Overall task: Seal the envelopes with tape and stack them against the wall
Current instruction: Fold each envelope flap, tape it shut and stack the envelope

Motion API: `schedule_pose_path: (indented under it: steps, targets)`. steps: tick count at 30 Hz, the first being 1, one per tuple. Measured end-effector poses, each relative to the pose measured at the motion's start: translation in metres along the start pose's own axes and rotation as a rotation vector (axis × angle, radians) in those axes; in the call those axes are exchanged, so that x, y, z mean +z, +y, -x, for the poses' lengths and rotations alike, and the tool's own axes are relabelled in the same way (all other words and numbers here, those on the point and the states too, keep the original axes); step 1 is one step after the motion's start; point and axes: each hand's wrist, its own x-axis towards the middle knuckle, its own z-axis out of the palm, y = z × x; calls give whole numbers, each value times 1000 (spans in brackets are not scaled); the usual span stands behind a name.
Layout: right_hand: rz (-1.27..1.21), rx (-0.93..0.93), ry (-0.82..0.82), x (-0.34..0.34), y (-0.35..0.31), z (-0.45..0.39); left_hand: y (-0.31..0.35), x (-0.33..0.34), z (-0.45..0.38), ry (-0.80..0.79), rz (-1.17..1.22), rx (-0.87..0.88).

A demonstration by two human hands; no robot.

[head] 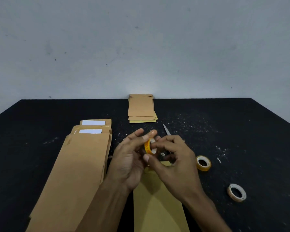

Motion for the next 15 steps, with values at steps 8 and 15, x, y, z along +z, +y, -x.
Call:
schedule_pose_path:
  steps: [8,15]
  targets:
    - [12,-42,-119,8,3,-6,2,2,-16,242,118,62]
    - [-33,55,-118,7,-7,-3,29,-5,-25,281,249,231]
